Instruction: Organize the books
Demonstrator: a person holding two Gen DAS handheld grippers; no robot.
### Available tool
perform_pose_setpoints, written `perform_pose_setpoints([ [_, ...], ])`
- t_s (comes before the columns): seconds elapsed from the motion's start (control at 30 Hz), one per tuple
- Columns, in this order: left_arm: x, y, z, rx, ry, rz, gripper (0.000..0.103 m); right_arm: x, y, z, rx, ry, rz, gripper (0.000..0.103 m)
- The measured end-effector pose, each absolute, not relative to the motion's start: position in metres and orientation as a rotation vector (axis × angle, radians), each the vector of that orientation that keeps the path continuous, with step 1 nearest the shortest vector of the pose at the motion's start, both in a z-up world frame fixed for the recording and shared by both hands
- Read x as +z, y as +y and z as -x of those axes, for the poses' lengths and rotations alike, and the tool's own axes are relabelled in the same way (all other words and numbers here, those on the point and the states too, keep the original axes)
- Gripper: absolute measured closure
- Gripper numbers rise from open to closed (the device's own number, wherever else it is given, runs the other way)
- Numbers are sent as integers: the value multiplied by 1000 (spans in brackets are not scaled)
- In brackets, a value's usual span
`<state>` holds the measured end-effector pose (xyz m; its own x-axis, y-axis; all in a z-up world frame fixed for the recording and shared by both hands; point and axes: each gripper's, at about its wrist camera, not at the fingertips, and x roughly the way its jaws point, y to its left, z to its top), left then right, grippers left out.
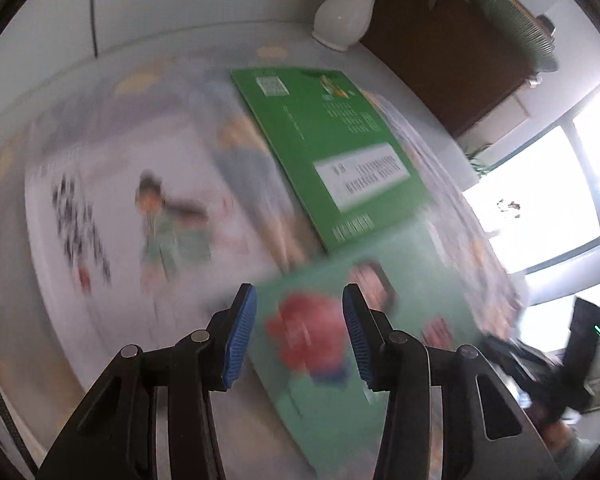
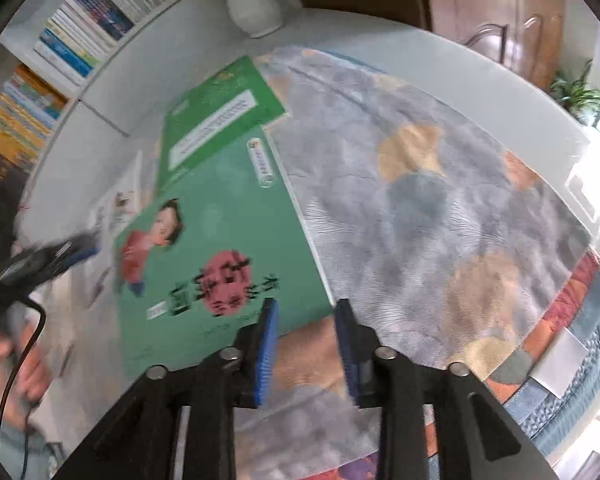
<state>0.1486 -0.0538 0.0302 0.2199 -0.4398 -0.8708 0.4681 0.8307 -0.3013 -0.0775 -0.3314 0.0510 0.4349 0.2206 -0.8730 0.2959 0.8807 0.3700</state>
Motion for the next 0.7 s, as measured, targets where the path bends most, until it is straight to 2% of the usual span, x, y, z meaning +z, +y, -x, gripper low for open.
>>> perform_pose_setpoints([
  [0.07, 20, -63, -164, -622, 1216, -64, 61, 53, -329, 84, 0, 1125, -560, 56],
  [0.3, 6, -63, -158, -737, 1334, -15, 61, 45, -307, 118, 94, 1157, -690, 56],
  [0.57, -3, -48, -52, -825, 1355, 19, 61, 29, -322, 90, 46, 1137, -702, 55],
  [0.7, -13, -32, -1, -820, 1363, 193, 63, 28, -351, 84, 27, 1097, -742, 56],
])
